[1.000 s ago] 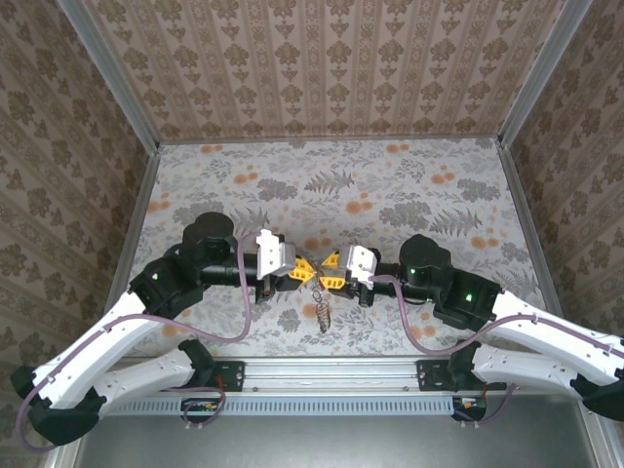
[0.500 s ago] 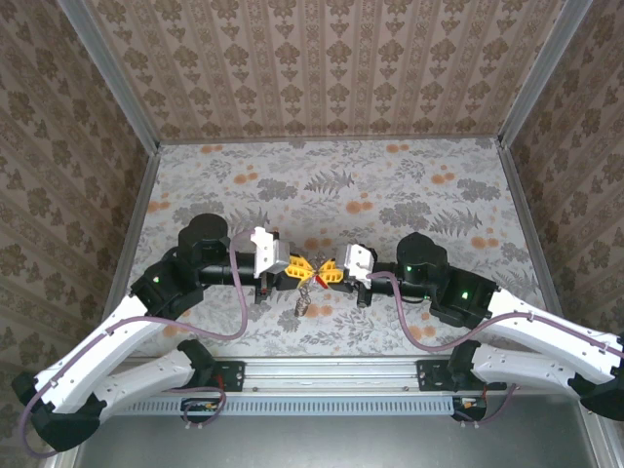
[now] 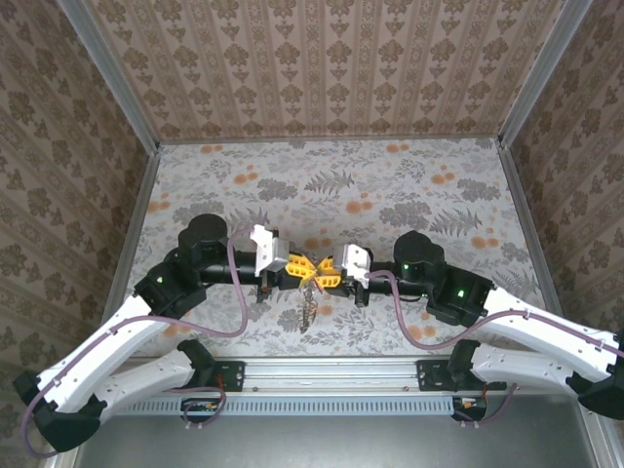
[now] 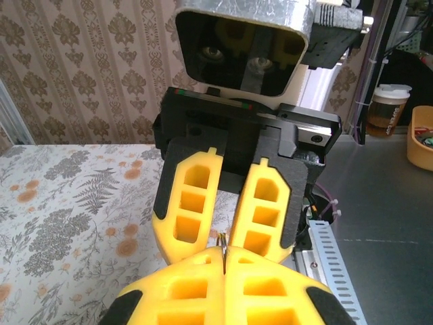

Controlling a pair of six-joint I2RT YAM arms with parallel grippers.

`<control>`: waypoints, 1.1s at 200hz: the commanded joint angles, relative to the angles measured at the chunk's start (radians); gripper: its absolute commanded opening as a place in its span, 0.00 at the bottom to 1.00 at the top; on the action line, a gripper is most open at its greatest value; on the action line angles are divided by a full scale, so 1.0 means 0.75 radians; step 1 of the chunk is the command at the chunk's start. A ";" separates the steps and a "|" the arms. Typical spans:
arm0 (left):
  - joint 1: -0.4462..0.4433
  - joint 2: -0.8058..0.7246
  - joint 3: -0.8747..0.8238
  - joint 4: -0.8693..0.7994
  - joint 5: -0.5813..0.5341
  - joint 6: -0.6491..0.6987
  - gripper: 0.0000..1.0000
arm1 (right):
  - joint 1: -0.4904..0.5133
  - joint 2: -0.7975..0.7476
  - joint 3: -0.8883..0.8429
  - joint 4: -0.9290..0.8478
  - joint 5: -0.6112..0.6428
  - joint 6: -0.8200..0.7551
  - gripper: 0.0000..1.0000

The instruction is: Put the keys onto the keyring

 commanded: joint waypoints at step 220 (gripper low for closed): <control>0.044 -0.037 -0.019 0.095 0.131 -0.043 0.00 | -0.008 -0.037 -0.031 0.220 -0.092 0.063 0.15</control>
